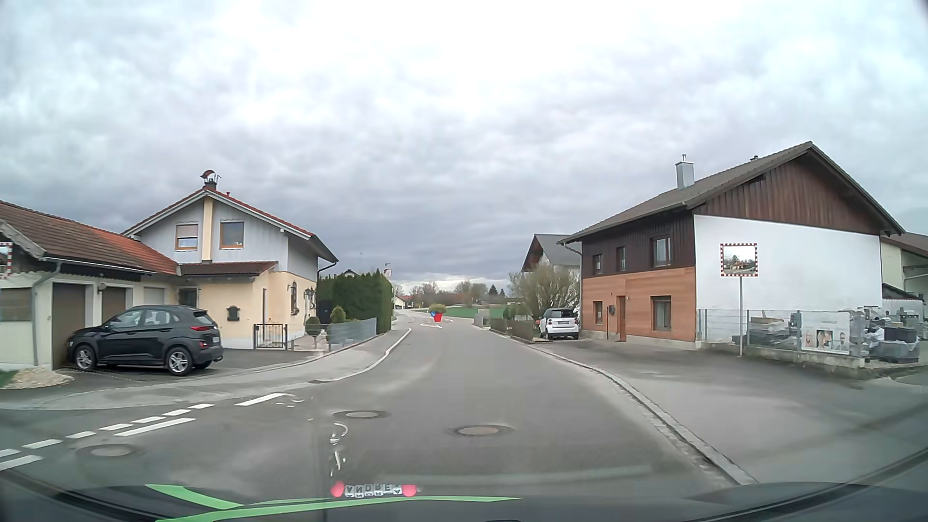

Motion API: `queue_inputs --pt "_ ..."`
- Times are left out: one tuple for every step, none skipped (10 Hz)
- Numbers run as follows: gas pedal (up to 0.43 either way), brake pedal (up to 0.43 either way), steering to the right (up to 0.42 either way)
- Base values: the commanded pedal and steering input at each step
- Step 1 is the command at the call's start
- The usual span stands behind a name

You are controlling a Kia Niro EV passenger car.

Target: Follow the waypoints while adhering to traffic rules and regulations

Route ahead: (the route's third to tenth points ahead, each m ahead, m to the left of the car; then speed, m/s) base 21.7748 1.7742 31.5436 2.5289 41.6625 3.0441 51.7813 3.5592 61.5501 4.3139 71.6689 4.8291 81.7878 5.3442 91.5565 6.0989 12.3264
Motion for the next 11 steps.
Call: queue_inputs --pt "0.087 0.0 0.038" --pt "0.087 0.0 0.028" --pt "0.087 0.0 0.021" --pt "0.087 0.0 0.012" --pt "0.087 0.0 0.004" --pt "0.087 0.0 -0.001" --pt "0.087 0.0 -0.005" --pt "0.087 0.0 -0.008" --pt "0.087 0.0 -0.01" --pt "0.087 0.0 -0.011" --pt "0.098 0.0 -0.014"
